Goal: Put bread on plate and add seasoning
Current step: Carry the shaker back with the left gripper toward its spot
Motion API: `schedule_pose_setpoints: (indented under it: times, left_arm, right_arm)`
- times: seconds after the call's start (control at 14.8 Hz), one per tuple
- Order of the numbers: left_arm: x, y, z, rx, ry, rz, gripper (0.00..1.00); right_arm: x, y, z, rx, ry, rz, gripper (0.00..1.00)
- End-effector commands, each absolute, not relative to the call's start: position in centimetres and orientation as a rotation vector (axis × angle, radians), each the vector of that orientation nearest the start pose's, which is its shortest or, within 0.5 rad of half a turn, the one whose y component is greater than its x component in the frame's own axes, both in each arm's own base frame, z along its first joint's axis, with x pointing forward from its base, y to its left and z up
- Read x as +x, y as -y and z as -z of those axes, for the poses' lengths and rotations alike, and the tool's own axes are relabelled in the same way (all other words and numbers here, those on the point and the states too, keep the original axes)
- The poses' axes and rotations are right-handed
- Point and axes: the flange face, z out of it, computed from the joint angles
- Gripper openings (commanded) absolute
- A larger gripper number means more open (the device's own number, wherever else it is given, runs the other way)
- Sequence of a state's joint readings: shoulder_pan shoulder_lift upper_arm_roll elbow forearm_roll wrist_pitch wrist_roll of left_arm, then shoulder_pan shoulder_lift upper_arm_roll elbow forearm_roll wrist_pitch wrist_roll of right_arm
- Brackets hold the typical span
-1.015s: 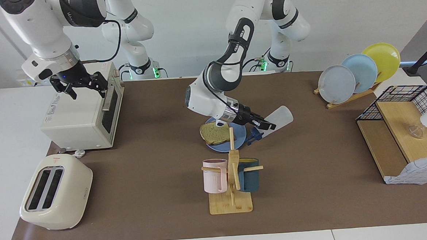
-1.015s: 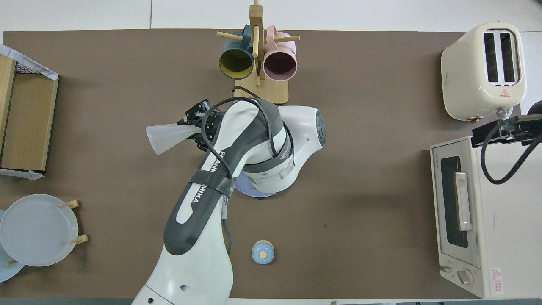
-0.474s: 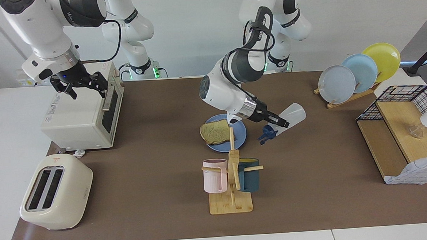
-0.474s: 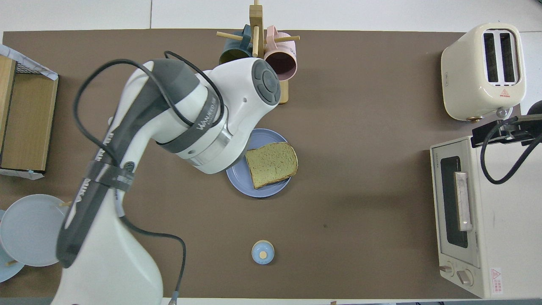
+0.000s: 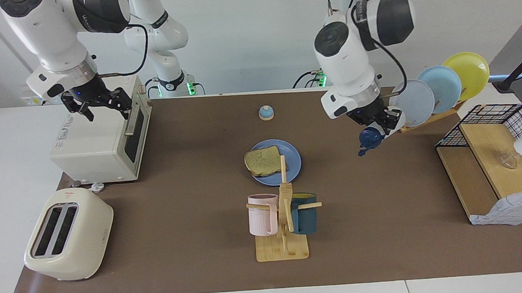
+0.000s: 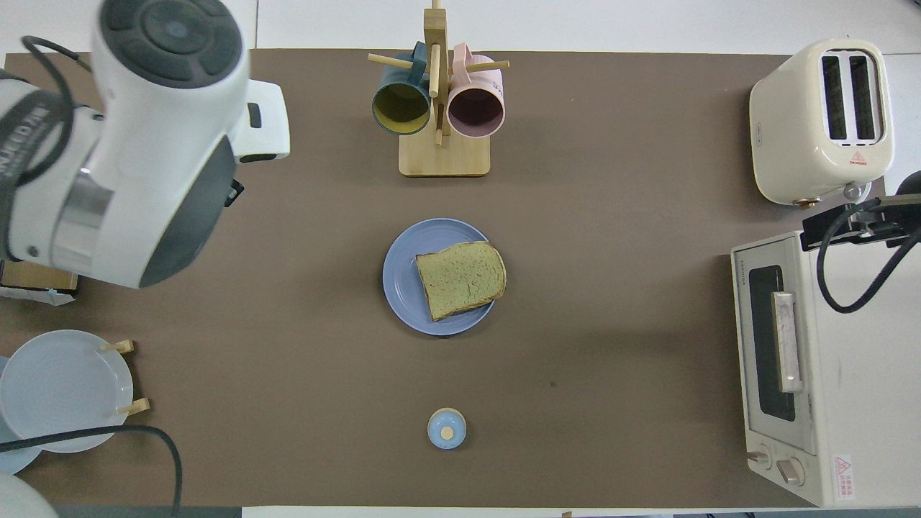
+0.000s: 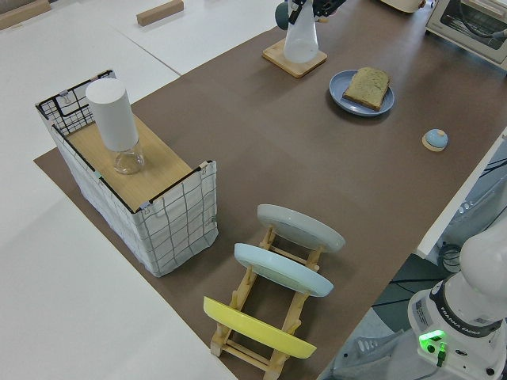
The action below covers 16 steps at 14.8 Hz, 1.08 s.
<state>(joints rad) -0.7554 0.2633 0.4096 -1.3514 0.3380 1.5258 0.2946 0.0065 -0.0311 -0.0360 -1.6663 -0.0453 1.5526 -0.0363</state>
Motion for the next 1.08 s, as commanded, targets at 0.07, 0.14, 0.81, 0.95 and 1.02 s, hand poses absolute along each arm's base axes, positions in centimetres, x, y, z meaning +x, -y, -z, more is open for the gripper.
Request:
schedule_pose_setpoints:
  times: [0.07,0.14,0.81,0.95,1.02]
  left_arm:
    - [58.0,18.5,-61.2,-2.761,-0.68,0.099,0.11]
    - [58.1,18.0,-61.5,-2.803,-0.621,0.142,0.11]
    - [56.8,14.7,-58.0,-3.07,-0.127,0.725,0.11]
    - [56.0,14.2,-56.9,-3.09,-0.081,0.836,0.11]
    - [55.8,13.8,-56.2,-3.097,-0.05,0.889,0.11]
  right_arm:
    - [53.5,2.3,-59.6,-3.166,0.042,-0.143,1.0]
    - [53.5,2.3,-59.6,-3.166,0.042,-0.143,1.0]
    - [53.5,2.3,-59.6,-3.166,0.042,-0.143,1.0]
    - [53.5,2.3,-59.6,-3.166,0.042,-0.143,1.0]
    - [53.5,2.3,-59.6,-3.166,0.042,-0.143,1.0]
